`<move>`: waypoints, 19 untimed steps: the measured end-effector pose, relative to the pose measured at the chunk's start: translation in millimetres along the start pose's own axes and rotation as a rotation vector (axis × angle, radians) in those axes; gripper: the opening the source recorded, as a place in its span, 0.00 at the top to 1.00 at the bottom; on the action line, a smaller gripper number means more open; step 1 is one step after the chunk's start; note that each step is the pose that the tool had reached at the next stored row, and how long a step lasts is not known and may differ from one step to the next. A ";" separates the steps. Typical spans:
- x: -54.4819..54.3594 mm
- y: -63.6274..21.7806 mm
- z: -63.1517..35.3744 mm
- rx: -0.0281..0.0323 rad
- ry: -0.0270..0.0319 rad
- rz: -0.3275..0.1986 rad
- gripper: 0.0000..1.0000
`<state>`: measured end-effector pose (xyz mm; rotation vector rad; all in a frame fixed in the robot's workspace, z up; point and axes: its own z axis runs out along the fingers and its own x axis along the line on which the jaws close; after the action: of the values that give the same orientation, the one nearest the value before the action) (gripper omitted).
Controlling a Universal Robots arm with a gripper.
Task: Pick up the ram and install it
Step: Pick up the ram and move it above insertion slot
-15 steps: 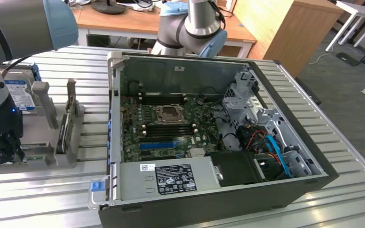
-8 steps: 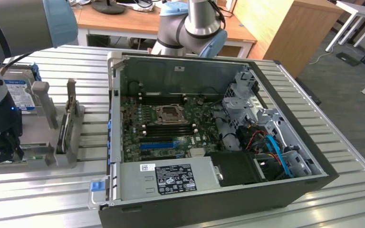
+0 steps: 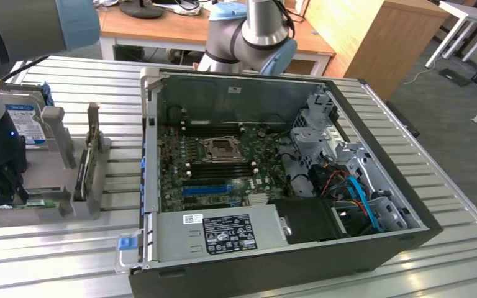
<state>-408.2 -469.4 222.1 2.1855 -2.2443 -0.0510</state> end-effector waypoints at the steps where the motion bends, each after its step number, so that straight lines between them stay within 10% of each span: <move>1: 0.0 0.0 -1.7 0.0000 0.0000 0.000 0.88; 19: -0.7 0.7 -42.9 0.0000 0.0001 0.000 0.88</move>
<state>-407.6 -469.4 265.1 2.1854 -2.2444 -0.0509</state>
